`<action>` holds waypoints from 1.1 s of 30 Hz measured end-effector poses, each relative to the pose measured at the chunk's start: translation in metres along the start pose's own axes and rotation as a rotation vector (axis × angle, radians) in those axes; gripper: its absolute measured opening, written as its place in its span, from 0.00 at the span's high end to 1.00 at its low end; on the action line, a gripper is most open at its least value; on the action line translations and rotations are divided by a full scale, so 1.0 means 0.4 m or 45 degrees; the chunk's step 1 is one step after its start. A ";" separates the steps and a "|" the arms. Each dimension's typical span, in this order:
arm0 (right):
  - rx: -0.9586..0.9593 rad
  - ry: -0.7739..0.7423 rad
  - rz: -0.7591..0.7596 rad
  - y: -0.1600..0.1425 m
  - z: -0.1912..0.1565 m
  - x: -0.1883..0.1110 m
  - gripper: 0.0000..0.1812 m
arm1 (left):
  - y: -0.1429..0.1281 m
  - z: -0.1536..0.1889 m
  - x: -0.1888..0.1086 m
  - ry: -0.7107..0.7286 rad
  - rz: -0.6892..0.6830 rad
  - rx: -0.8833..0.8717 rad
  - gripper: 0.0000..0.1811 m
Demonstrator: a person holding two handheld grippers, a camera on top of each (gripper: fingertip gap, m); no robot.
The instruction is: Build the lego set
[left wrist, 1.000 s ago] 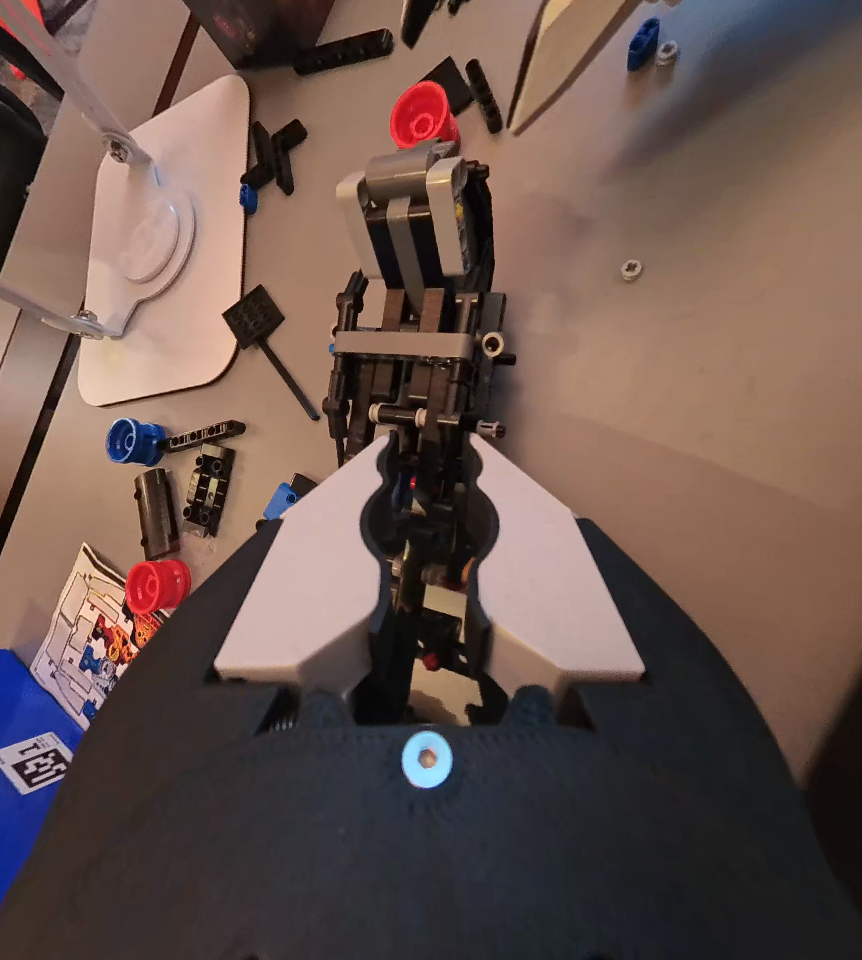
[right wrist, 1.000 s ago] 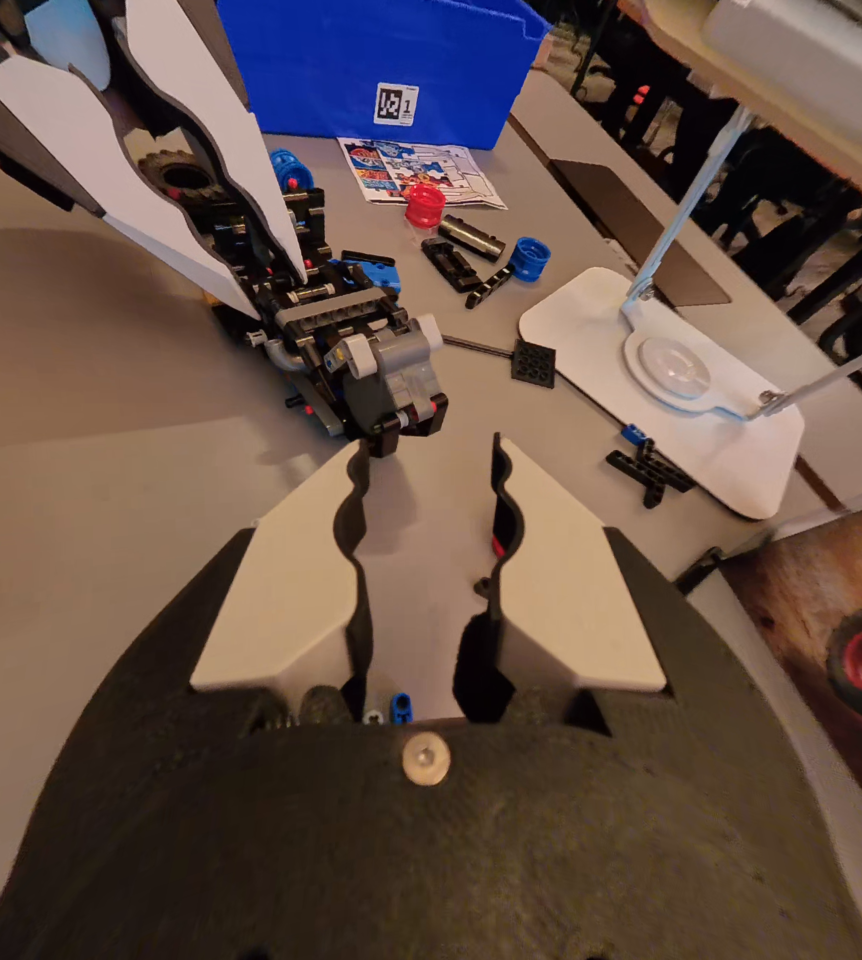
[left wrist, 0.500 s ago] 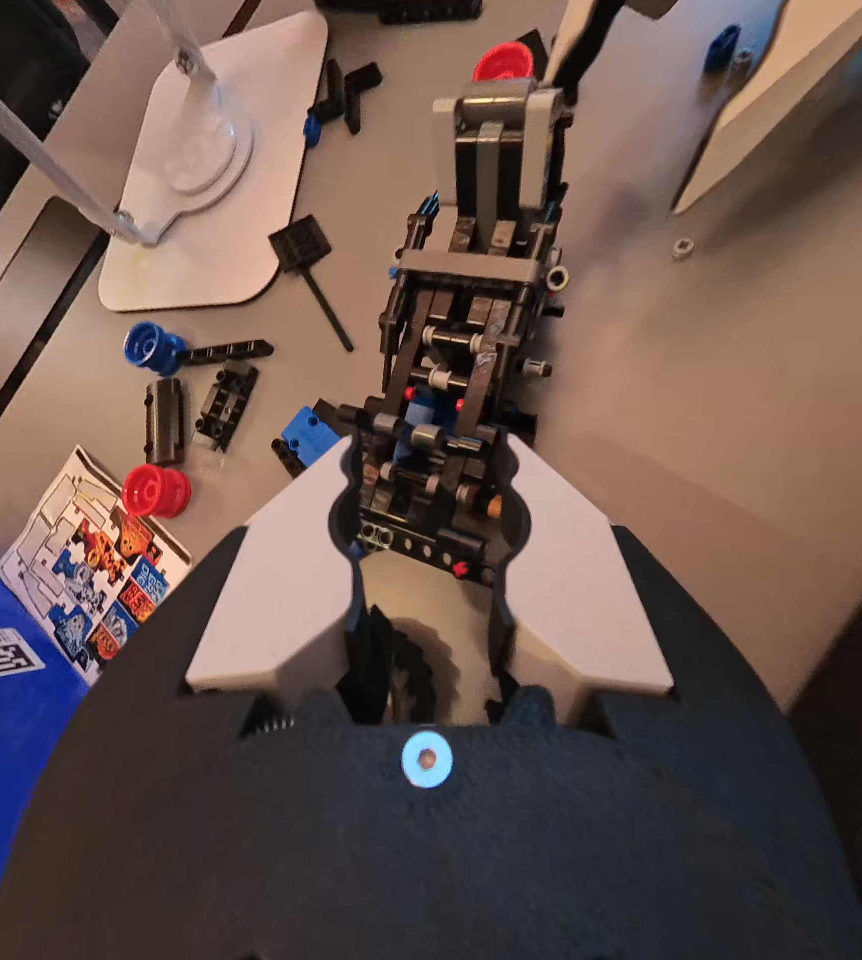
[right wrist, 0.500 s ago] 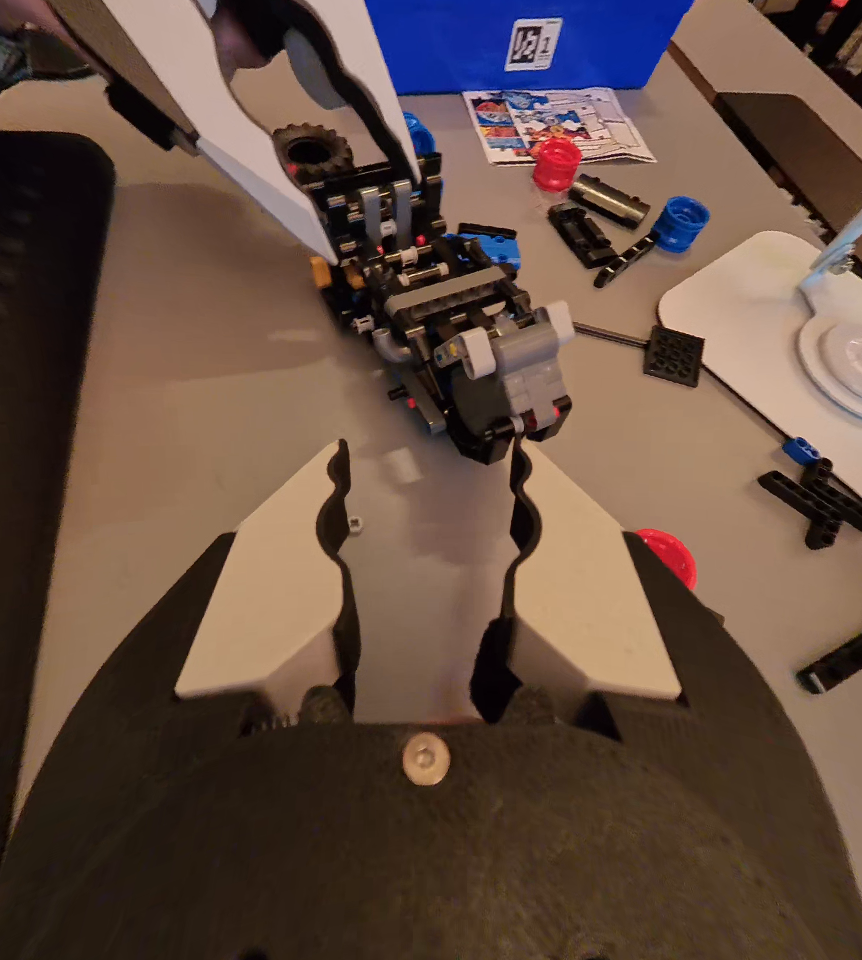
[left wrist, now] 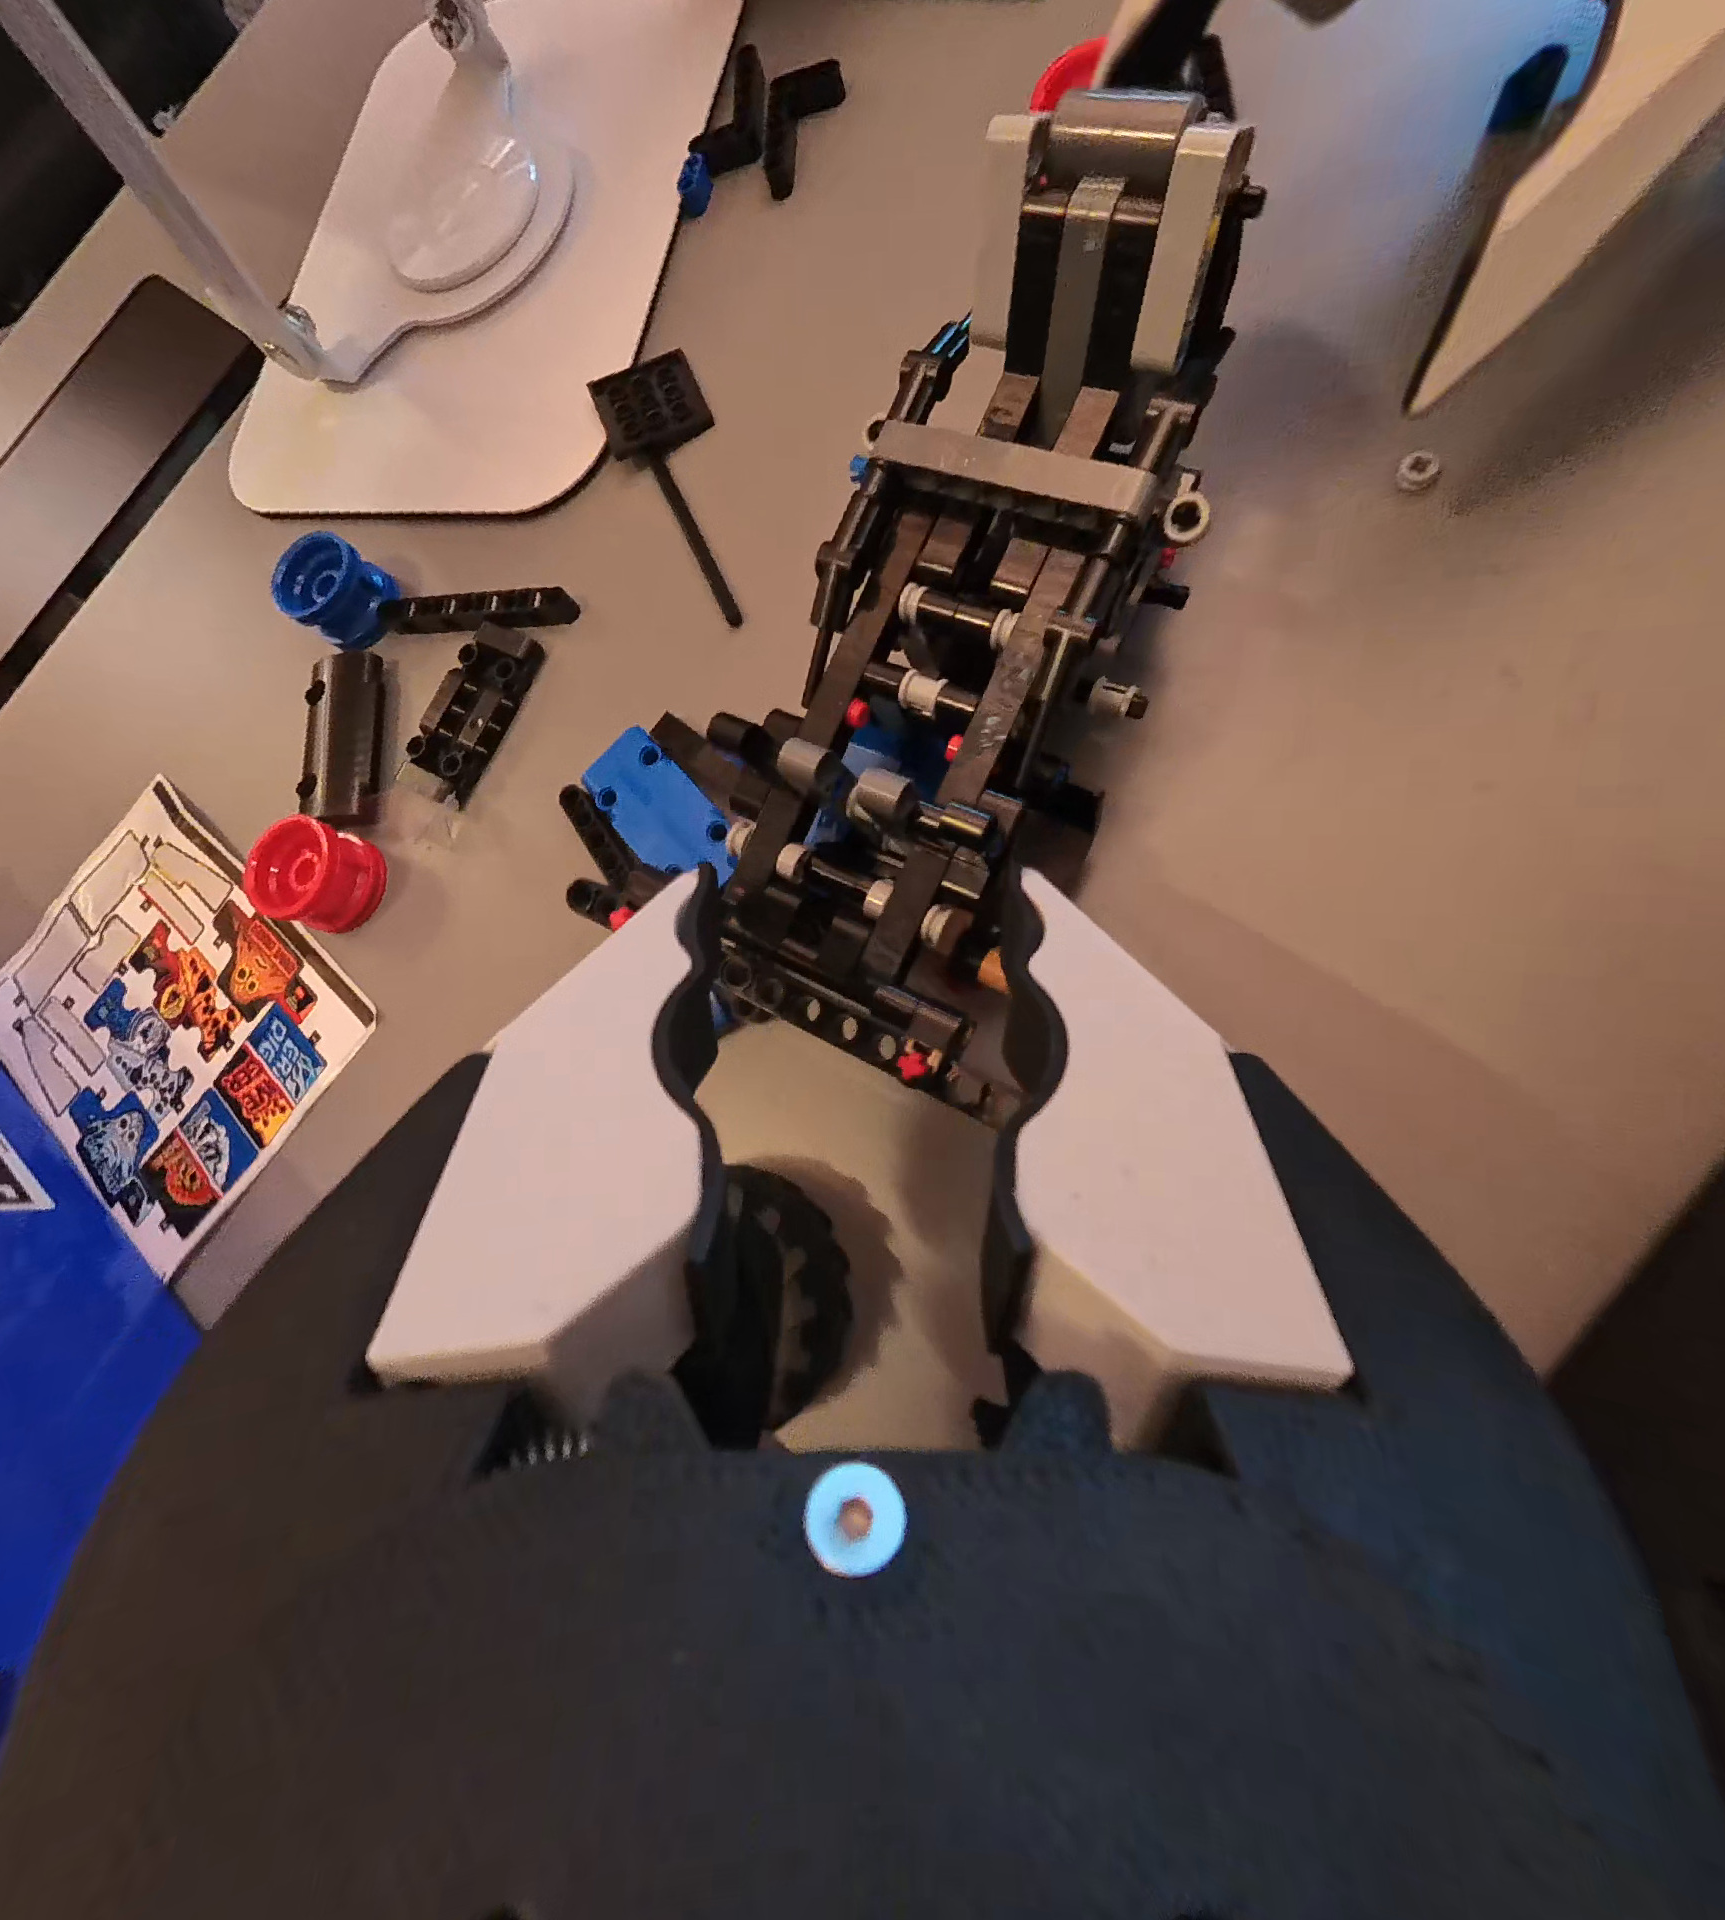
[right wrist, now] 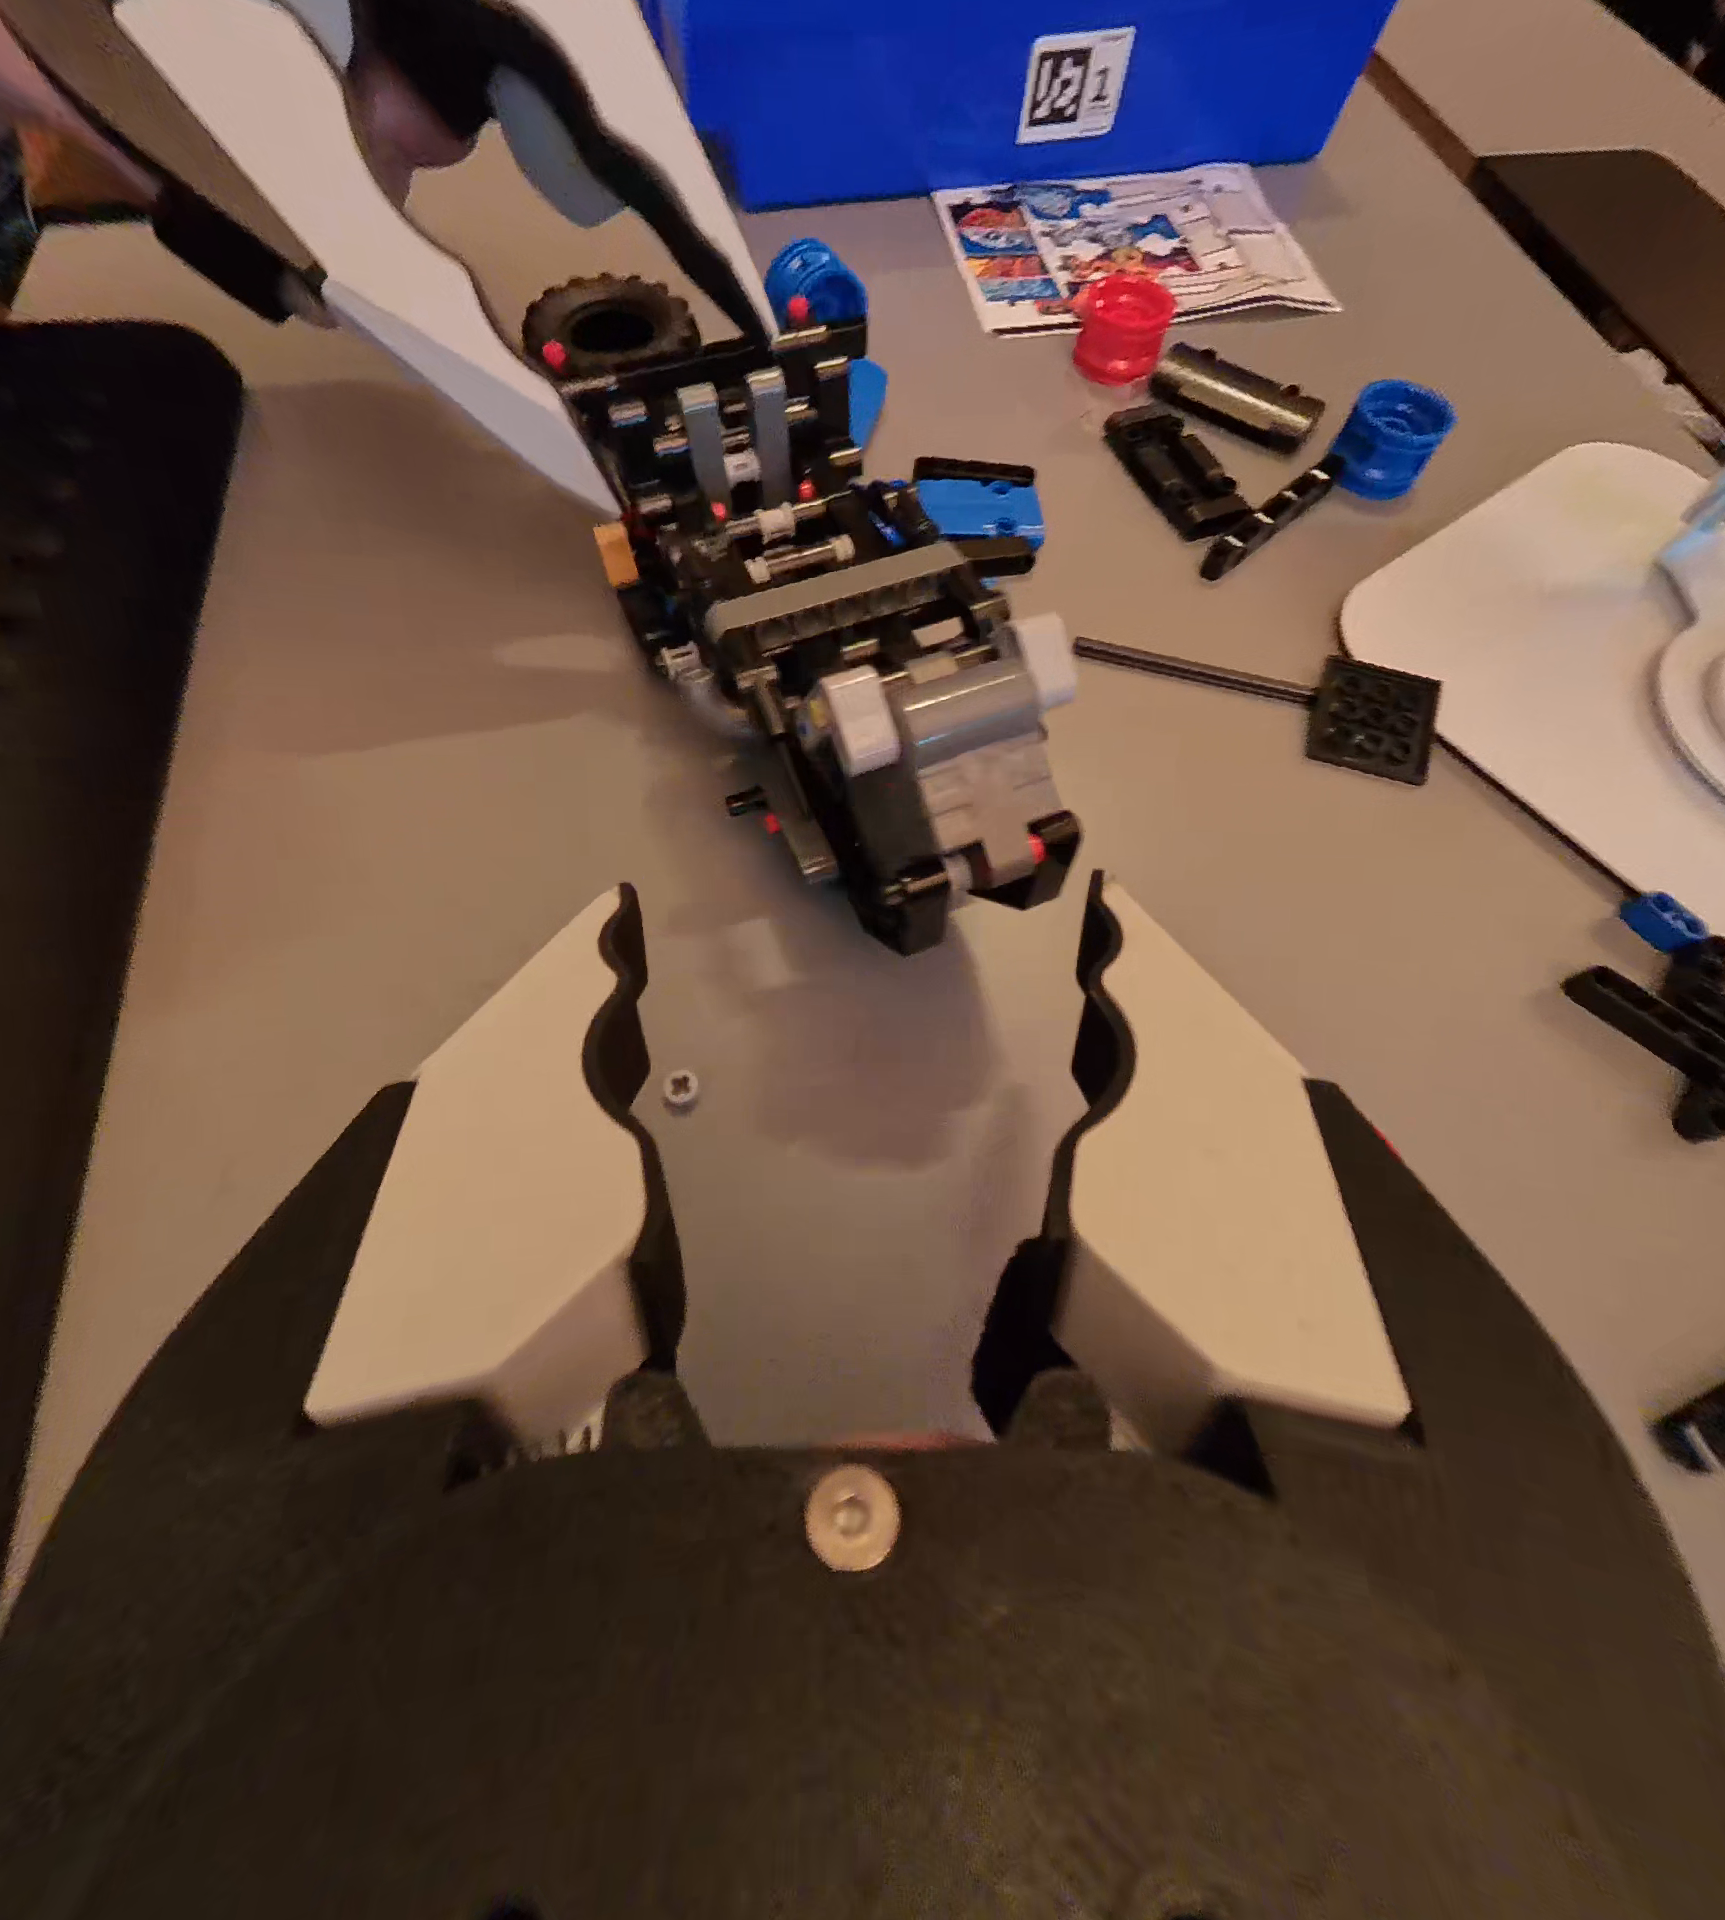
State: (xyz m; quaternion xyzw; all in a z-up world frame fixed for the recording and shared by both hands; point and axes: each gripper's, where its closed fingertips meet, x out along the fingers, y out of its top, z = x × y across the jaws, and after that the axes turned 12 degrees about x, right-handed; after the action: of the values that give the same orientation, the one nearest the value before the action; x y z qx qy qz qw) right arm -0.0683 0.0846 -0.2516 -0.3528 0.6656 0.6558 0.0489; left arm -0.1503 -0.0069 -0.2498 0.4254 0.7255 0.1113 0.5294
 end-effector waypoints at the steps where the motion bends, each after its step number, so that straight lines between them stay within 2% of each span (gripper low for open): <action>1: -0.018 0.003 -0.013 -0.004 -0.007 0.005 0.55 | -0.001 0.000 -0.002 0.002 0.003 -0.007 0.71; 3: -0.033 0.006 -0.018 -0.006 -0.015 0.010 0.54 | -0.004 0.000 -0.006 0.009 0.004 -0.020 0.71; 6: -0.027 0.015 -0.011 -0.005 -0.017 0.006 0.59 | -0.010 -0.001 -0.010 0.022 0.003 -0.033 0.70; 15: -0.003 -0.010 -0.028 -0.016 -0.003 0.007 0.56 | -0.026 -0.001 -0.025 0.042 -0.010 -0.069 0.68; 18: -0.004 0.001 -0.037 -0.022 -0.010 0.011 0.56 | -0.030 0.003 -0.019 0.029 -0.025 -0.085 0.69; 20: -0.016 0.027 -0.041 -0.024 -0.021 0.011 0.61 | -0.030 0.001 -0.013 0.033 -0.025 -0.081 0.68; 33: -0.102 0.097 -0.132 -0.054 -0.051 -0.023 0.63 | -0.014 0.000 0.006 0.015 -0.060 -0.011 0.67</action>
State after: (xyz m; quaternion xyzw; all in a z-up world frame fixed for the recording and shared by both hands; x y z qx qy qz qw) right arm -0.0418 0.0724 -0.2623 -0.4132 0.6210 0.6646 0.0432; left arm -0.1531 -0.0086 -0.2550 0.4051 0.7379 0.1044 0.5296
